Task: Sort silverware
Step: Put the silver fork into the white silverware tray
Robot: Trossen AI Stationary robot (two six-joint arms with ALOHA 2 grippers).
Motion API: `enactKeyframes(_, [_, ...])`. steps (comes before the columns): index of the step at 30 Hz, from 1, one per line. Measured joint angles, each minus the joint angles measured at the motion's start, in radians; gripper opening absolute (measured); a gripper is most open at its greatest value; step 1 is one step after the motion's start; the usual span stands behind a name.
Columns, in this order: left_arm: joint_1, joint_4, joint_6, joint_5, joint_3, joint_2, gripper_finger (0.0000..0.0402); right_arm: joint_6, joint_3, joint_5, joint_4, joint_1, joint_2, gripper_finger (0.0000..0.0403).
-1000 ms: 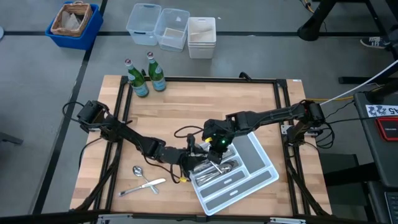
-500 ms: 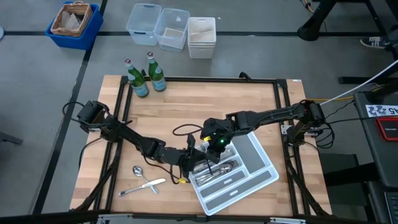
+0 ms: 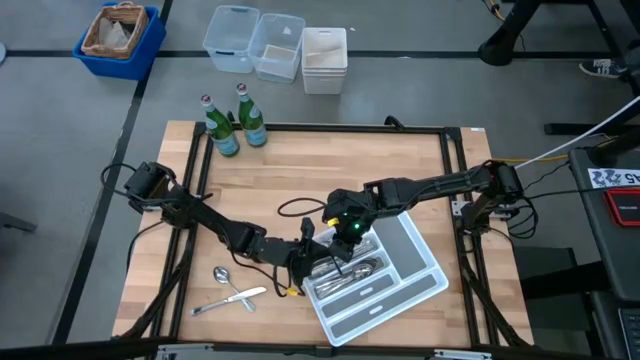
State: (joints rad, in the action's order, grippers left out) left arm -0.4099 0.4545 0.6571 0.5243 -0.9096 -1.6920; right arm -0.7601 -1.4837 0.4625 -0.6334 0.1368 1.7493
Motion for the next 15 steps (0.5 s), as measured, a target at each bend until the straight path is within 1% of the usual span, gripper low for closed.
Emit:
enactKeyframes(6, [-0.001, 0.002, -0.032, 0.000, 0.000, 0.000, 0.0002, -0.001, 0.000, 0.000, 0.007, 0.000, 0.000, 0.0000])
enactKeyframes(11, [-0.001, 0.002, -0.150, 0.004, 0.000, 0.000, 0.0002, 0.000, -0.013, -0.005, -0.001, -0.009, 0.000, 0.0000])
enactKeyframes(15, [-0.001, 0.010, -0.269, 0.015, -0.001, 0.000, 0.0002, 0.039, -0.053, -0.043, -0.049, -0.020, 0.000, 0.0000])
